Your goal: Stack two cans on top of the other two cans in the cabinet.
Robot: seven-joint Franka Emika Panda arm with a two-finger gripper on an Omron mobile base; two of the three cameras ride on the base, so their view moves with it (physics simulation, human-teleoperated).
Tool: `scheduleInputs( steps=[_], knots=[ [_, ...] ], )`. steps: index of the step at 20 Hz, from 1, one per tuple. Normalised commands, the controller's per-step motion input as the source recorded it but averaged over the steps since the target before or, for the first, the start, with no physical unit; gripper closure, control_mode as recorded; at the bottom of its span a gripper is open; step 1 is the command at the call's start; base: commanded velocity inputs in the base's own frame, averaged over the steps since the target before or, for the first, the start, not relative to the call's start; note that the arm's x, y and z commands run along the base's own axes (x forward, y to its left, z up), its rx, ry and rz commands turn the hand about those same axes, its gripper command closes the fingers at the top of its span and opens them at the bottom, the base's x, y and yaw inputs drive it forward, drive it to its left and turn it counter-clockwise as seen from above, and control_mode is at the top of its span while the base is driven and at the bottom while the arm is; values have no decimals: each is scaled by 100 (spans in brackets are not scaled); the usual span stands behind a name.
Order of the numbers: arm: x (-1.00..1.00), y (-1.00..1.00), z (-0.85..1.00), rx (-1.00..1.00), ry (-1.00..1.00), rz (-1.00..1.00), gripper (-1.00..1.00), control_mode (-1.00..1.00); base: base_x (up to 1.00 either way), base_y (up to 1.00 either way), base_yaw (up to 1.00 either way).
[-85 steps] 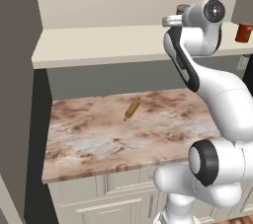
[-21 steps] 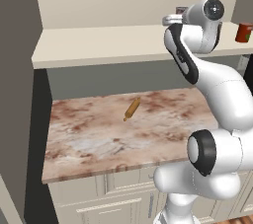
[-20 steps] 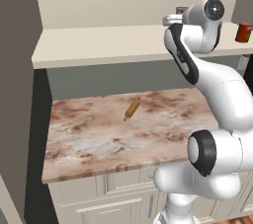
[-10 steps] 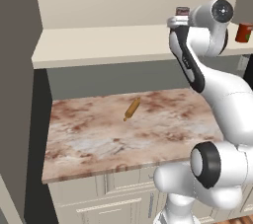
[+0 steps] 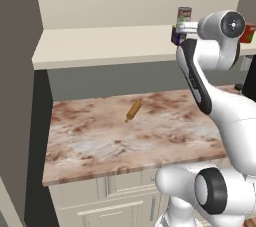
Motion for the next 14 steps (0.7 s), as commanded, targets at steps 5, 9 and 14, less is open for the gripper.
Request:
scheduleInputs(
  steps=[5,9,14],
  knots=[
    [-35,-21,0,0,0,-12,-100,-100,0,0,0],
    [-25,-30,0,0,0,-5,-100,-100,0,0,0],
    [-19,-32,0,0,0,0,-100,-100,0,0,0]
  ],
)
